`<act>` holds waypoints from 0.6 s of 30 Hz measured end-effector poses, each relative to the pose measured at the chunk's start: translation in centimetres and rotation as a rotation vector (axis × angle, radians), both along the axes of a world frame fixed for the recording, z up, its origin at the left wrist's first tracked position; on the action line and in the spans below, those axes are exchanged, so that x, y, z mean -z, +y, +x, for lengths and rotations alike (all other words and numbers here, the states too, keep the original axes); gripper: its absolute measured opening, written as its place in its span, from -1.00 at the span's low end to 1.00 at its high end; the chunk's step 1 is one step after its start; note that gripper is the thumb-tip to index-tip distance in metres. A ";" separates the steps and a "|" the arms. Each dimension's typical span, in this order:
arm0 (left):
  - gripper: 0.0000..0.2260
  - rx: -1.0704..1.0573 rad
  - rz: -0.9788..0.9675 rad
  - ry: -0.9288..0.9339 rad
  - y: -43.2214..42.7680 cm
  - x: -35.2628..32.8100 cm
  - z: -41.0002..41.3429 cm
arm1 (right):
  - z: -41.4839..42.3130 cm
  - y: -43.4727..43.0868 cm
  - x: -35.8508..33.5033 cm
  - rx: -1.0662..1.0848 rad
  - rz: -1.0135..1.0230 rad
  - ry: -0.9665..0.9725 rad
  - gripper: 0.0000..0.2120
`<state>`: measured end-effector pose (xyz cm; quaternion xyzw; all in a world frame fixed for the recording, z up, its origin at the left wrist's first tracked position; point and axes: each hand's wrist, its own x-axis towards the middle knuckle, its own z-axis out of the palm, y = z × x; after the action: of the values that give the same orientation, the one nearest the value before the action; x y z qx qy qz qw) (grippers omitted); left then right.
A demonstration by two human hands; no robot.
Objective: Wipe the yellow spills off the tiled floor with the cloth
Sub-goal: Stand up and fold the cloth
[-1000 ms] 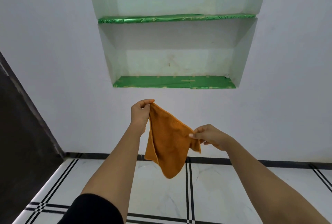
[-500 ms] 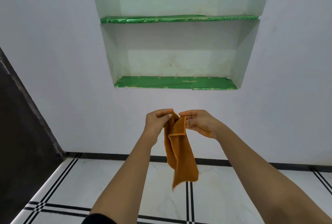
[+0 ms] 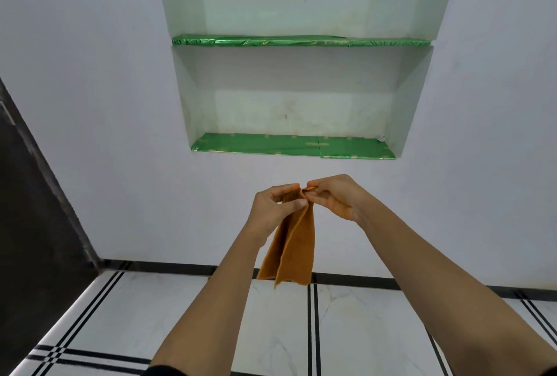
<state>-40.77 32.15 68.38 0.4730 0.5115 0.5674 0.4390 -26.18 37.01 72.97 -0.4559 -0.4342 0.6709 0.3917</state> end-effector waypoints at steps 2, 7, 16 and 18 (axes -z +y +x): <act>-0.57 -0.007 -0.004 0.053 0.0 0.3 0.2 | 0.0 -0.2 0.2 -0.003 -0.042 0.069 -0.69; -0.72 -0.090 0.058 0.114 0.1 1.0 0.7 | 0.1 -0.7 0.6 -0.035 -0.077 0.092 -0.69; -0.82 -0.042 0.101 0.168 0.6 -0.4 0.1 | 0.3 -0.6 1.5 -0.140 0.413 -0.695 -0.75; -0.78 -0.054 0.112 0.178 0.8 -0.5 0.0 | 0.2 -0.4 1.8 -0.182 0.517 -0.881 -0.77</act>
<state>-40.72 33.00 68.88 0.5313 0.5285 0.5626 0.3491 -25.96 36.64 71.21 -0.5439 -0.7473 0.3176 0.2118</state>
